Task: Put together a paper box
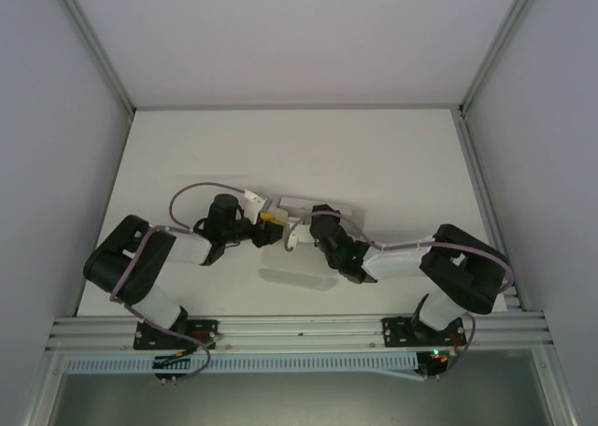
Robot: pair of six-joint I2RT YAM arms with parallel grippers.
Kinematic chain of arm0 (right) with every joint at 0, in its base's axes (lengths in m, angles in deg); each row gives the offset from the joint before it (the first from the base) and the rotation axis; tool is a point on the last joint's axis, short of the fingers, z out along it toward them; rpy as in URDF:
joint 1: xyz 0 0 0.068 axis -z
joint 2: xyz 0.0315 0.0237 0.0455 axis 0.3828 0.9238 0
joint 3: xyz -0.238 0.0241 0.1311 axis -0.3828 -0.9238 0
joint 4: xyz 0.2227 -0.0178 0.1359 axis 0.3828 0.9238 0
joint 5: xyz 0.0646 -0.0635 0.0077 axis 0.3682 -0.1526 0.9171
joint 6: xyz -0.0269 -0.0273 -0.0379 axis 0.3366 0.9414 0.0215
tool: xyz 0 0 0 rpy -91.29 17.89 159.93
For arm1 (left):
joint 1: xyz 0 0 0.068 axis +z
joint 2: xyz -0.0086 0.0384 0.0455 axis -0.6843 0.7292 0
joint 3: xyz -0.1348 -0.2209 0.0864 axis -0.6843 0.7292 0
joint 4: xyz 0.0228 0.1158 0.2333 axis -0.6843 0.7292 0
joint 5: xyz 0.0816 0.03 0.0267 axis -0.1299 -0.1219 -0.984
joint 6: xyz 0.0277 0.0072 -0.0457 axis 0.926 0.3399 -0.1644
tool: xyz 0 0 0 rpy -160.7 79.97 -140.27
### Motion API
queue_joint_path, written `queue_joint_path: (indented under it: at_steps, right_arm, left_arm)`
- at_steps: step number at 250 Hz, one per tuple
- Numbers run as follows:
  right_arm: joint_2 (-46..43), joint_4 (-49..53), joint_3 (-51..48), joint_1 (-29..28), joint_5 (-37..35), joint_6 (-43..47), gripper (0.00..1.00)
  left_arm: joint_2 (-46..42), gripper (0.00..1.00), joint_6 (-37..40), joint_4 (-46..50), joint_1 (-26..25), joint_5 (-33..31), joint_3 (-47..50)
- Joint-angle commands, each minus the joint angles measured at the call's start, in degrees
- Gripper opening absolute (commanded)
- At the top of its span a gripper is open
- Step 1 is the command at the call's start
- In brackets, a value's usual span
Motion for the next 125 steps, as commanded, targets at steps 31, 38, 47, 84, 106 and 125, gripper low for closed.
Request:
queue_joint_path:
  at_steps: [31, 38, 47, 84, 106, 125]
  right_arm:
    - [-2.4, 5.0, 0.0, -1.4, 0.6, -1.6, 0.00]
    - [-2.6, 5.5, 0.0, -1.4, 0.7, -1.9, 0.00]
    - [-2.8, 6.3, 0.1, -1.6, 0.8, -2.3, 0.00]
    - [-4.2, 11.1, 0.8, -2.1, 2.3, -4.9, 0.00]
    - [-4.7, 13.0, 1.3, -2.1, 2.8, -6.2, 0.00]
    - [-4.8, 15.6, 2.0, -2.1, 3.1, -7.4, 0.00]
  left_arm:
    - [0.4, 0.43, 2.2, 0.5, -2.2, -8.7, -2.2]
    - [0.3, 0.39, 2.2, 0.3, -2.6, -10.0, -2.1]
    - [0.2, 0.36, 2.1, 0.1, -3.1, -11.8, -2.0]
    - [-0.5, 0.34, 1.5, -2.1, -4.3, -17.1, -1.0]
    - [-0.4, 0.29, 1.3, -2.3, -4.8, -18.4, -1.2]
    - [-0.9, 0.23, 1.3, -2.9, -5.5, -20.3, -0.8]
